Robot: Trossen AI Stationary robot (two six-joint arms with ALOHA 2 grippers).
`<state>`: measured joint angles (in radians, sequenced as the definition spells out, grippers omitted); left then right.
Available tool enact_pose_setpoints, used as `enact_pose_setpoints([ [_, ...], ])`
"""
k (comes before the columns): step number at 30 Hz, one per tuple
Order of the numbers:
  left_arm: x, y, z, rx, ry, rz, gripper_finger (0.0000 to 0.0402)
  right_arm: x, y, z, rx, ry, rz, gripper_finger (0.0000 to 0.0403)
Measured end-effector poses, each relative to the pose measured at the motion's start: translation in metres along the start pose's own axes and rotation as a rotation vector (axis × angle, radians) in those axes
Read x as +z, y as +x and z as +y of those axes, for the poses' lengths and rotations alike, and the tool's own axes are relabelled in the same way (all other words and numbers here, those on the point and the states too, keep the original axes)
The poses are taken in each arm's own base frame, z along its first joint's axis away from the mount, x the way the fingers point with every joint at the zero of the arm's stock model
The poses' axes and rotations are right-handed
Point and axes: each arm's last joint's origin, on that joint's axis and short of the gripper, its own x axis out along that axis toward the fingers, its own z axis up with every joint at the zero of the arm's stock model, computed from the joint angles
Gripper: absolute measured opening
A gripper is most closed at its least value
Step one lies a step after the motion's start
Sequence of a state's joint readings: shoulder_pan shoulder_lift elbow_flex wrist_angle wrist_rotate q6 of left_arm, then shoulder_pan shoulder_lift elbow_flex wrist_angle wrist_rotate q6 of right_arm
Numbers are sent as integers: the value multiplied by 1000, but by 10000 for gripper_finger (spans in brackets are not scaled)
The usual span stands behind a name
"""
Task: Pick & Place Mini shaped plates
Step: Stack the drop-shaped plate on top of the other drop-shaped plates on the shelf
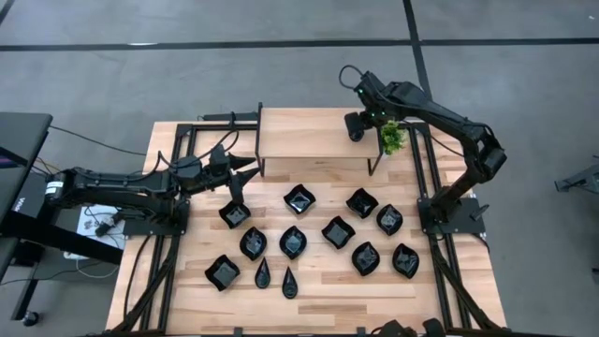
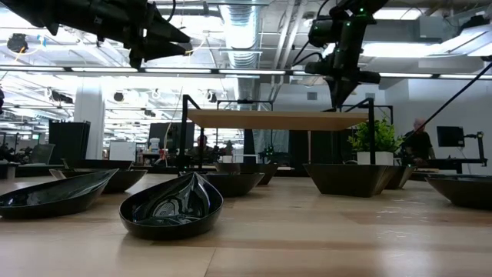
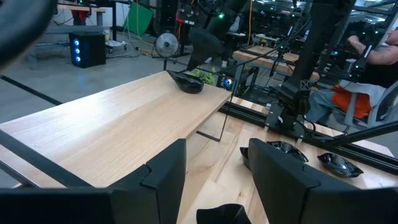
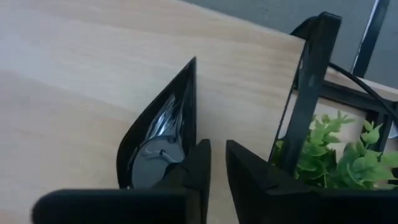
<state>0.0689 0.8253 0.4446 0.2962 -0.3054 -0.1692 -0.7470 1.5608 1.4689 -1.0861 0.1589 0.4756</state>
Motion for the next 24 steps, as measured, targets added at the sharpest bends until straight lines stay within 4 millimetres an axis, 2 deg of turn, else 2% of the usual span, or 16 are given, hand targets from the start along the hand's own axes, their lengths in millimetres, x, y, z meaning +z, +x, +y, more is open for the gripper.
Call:
enact_pose_setpoints([
  [4,0,0,0,-2,-1,-3,176,0,0,1,1,-16,-1,5],
  [16,0,0,-1,-4,-5,-4,176,-2,14,12,-2,-61,36,3],
  [24,0,0,0,-3,-5,-4,177,-1,13,11,-3,-62,29,2],
])
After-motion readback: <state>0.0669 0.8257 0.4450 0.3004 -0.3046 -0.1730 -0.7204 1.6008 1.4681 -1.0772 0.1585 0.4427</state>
